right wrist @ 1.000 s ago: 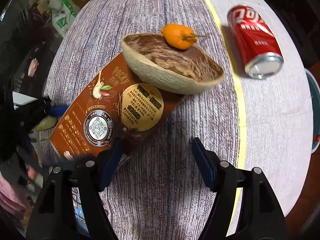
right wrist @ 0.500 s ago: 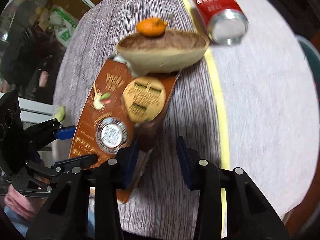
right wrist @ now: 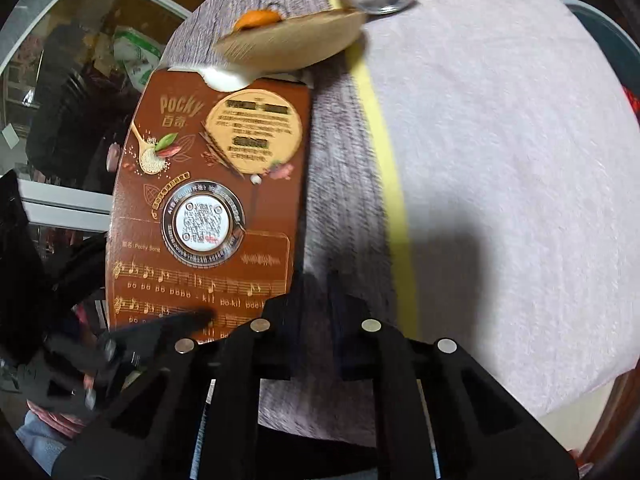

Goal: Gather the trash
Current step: 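Grasp the brown Pocky box edge with the left tool, then grasp the red cola can with the right tool while the left tool holds the Pocky box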

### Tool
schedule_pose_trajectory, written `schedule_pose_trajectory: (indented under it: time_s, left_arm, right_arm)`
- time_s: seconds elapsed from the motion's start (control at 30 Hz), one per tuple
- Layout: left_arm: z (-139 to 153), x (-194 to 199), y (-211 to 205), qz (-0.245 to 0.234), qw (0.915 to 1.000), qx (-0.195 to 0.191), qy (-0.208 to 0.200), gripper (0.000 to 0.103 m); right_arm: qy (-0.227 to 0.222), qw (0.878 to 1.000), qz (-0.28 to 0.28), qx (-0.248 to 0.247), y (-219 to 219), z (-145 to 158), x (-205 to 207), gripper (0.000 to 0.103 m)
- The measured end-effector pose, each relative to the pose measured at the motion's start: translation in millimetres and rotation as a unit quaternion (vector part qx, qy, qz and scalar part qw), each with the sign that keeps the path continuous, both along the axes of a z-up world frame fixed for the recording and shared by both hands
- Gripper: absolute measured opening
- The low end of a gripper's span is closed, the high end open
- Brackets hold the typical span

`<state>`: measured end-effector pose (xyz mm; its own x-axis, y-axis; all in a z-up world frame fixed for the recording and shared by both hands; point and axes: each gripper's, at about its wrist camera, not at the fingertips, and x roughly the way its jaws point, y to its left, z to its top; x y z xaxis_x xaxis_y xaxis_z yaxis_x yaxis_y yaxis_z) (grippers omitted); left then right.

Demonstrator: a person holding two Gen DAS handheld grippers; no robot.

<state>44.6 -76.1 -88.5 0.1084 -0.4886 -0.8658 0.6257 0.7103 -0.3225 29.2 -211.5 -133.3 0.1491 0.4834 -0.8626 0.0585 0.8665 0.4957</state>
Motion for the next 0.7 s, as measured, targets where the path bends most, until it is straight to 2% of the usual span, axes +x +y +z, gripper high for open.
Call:
schedule_pose_trajectory:
  time_s: [0.07, 0.17, 0.23, 0.3, 0.33, 0.4, 0.43, 0.57, 0.7]
  left_arm:
    - [5.1, 5.0, 0.6, 0.015, 0.9999, 0.005, -0.005, 0.038]
    - [6.8, 13.6, 0.5, 0.036, 0.9993, 0.011, 0.009, 0.037]
    - [0.6, 13.9, 2.2, 0.043, 0.9985, 0.029, 0.018, 0.037]
    - [-4.9, 18.2, -8.0, 0.051, 0.9981, 0.028, 0.021, 0.037]
    - [-4.1, 17.5, -8.4, 0.054, 0.9981, 0.022, 0.021, 0.032]
    - [1.4, 12.1, -5.9, 0.059, 0.9979, 0.026, 0.008, 0.029]
    - [5.0, 9.2, -1.4, 0.061, 0.9975, 0.036, -0.005, 0.028]
    - [13.3, 5.9, 25.4, 0.08, 0.9949, 0.057, -0.026, 0.023]
    - [18.4, 16.0, 61.1, 0.113, 0.9902, 0.071, -0.042, 0.023]
  right_arm:
    - [-0.003, 1.0, -0.003, 0.002, -8.6, 1.0, -5.3, 0.014]
    - [-0.007, 1.0, -0.003, 0.0, -15.9, 1.3, -8.8, 0.016]
    - [-0.012, 1.0, -0.003, 0.005, -17.1, 2.2, -8.4, 0.017]
    - [-0.019, 1.0, -0.005, 0.006, -16.6, 6.0, -6.6, 0.019]
    - [-0.023, 1.0, -0.005, 0.005, -17.2, 8.7, -6.4, 0.022]
    - [-0.034, 0.999, -0.008, -0.002, -20.0, 16.4, -5.8, 0.043]
    - [-0.041, 0.999, -0.008, -0.011, -21.1, 20.6, -4.6, 0.046]
    - [-0.057, 0.998, -0.005, -0.034, -22.8, 36.5, 3.7, 0.046]
    - [-0.071, 0.996, -0.01, -0.053, -24.6, 50.7, 18.3, 0.046]
